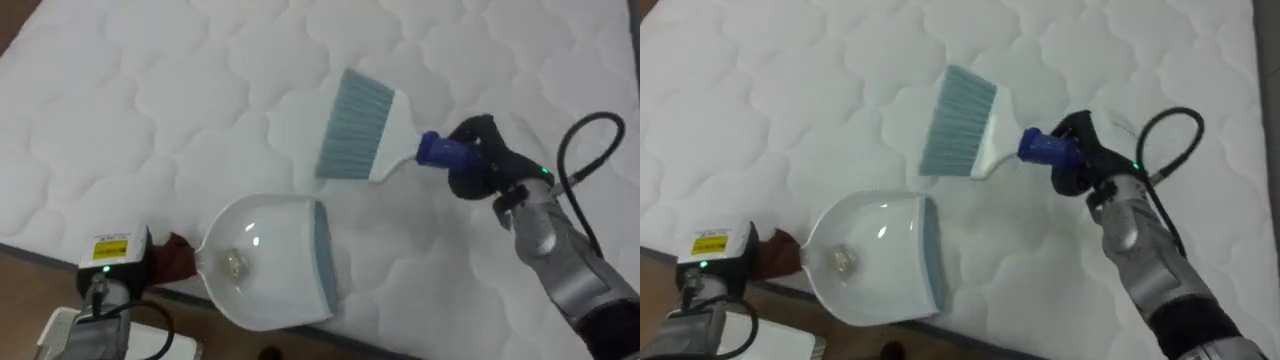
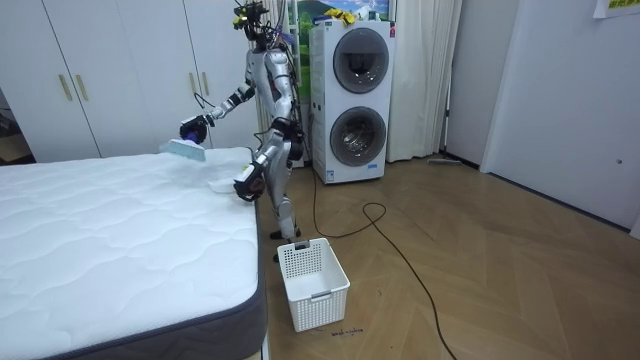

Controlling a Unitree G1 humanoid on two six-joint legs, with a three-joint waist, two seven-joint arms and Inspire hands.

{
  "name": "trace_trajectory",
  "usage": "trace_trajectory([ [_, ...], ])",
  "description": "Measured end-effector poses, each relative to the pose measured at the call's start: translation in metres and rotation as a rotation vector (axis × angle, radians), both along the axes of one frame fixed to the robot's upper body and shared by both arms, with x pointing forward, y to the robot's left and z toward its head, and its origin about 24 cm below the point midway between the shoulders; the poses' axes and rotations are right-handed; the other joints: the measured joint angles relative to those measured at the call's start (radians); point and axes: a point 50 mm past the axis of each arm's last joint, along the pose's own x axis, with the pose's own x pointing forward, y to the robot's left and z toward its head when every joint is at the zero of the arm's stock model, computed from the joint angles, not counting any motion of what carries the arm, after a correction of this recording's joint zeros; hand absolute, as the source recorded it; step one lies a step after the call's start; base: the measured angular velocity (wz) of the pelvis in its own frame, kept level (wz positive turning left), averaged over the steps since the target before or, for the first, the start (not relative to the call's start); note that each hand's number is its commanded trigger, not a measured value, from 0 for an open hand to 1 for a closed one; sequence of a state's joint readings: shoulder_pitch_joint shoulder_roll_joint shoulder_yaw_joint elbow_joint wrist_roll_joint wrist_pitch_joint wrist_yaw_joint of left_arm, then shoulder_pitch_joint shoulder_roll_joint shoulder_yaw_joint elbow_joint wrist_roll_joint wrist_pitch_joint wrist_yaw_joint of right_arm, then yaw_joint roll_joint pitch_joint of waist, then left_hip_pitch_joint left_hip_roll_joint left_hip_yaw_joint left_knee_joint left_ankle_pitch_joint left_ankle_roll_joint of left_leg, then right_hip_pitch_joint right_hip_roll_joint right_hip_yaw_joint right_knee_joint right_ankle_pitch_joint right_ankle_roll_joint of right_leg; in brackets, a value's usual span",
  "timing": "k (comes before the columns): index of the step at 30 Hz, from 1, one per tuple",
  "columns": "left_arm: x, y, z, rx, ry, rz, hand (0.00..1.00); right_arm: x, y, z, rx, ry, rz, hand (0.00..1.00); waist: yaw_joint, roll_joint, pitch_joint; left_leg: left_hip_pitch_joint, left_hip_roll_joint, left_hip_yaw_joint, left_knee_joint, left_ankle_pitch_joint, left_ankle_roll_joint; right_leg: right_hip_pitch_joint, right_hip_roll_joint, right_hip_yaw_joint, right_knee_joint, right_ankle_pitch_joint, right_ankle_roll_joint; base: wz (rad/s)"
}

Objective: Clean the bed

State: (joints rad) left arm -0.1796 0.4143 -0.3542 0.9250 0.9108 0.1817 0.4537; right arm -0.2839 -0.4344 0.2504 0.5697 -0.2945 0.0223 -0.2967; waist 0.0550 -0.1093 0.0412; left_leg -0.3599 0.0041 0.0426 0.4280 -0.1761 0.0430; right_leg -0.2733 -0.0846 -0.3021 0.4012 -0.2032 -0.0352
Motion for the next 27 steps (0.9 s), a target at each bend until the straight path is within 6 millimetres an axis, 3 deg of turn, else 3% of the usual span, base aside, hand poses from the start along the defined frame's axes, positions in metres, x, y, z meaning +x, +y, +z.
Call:
trace_trajectory([
  [3, -0.012, 0.004, -0.003, -0.015, -0.004, 0.034, 1.0, -0.018, -0.021, -0.01, 0.034, -0.002, -0.123, 0.0, -0.022, -0.007, -0.0152, 0.059, 0.0, 0.009, -0.036, 0.0, 0.0, 0.049, 0.001, 0.001, -0.024, 0.0, 0.001, -0.05],
  [6, -0.018, 0.003, -0.005, -0.013, 0.004, 0.04, 1.0, -0.026, -0.032, -0.012, 0.053, -0.006, -0.195, 0.0, -0.03, -0.009, -0.0188, 0.11, 0.001, 0.019, -0.061, 0.001, -0.002, 0.089, 0.004, 0.013, -0.039, -0.002, 0.002, -0.13],
  [9, -0.022, 0.003, -0.001, -0.036, -0.026, 0.057, 1.0, -0.032, -0.038, -0.015, 0.067, 0.001, -0.24, 0.0, -0.039, -0.021, -0.0324, 0.168, 0.006, 0.026, -0.083, -0.003, -0.009, 0.146, 0.016, 0.025, -0.067, -0.001, 0.002, -0.07],
  [12, -0.022, 0.002, 0.003, -0.065, -0.05, 0.078, 1.0, -0.032, -0.04, -0.015, 0.096, 0.0, -0.267, 0.0, -0.04, -0.026, -0.0398, 0.183, 0.011, 0.027, -0.083, -0.006, -0.013, 0.175, 0.024, 0.022, -0.088, -0.001, 0.001, 0.03],
  [16, -0.026, 0.001, 0.003, -0.082, -0.046, 0.1, 1.0, -0.031, -0.041, -0.006, 0.123, -0.058, -0.305, 0.0, -0.048, -0.025, -0.041, 0.201, 0.015, 0.005, -0.066, -0.011, -0.019, 0.232, 0.035, -0.007, -0.112, 0.002, -0.001, 0.29],
  [19, -0.025, -0.007, -0.001, -0.12, -0.026, 0.106, 1.0, -0.032, -0.04, 0.0, 0.128, -0.109, -0.319, 0.0, -0.051, -0.015, -0.0377, 0.195, 0.021, 0.013, -0.04, -0.014, -0.019, 0.269, 0.037, -0.062, -0.125, -0.004, -0.004, 0.58],
  [21, -0.024, -0.015, -0.002, -0.155, -0.02, 0.102, 1.0, -0.038, -0.042, -0.003, 0.121, -0.105, -0.337, 0.0, -0.05, -0.006, -0.0349, 0.196, 0.044, 0.085, -0.027, -0.019, -0.011, 0.295, 0.04, -0.086, -0.14, -0.017, -0.004, 0.62],
  [23, -0.024, -0.023, -0.006, -0.188, -0.002, 0.104, 1.0, -0.043, -0.042, -0.007, 0.123, -0.094, -0.341, 0.0, -0.045, 0.014, -0.0398, 0.197, 0.071, 0.16, -0.016, -0.019, -0.007, 0.318, 0.038, -0.123, -0.142, -0.028, -0.002, 0.61],
  [27, -0.024, -0.028, -0.003, -0.23, -0.005, 0.106, 1.0, -0.048, -0.042, -0.006, 0.126, -0.113, -0.355, 0.0, -0.051, 0.051, -0.0416, 0.196, 0.07, 0.174, -0.017, -0.012, -0.001, 0.342, 0.024, -0.188, -0.142, -0.037, 0.004, 0.46],
])
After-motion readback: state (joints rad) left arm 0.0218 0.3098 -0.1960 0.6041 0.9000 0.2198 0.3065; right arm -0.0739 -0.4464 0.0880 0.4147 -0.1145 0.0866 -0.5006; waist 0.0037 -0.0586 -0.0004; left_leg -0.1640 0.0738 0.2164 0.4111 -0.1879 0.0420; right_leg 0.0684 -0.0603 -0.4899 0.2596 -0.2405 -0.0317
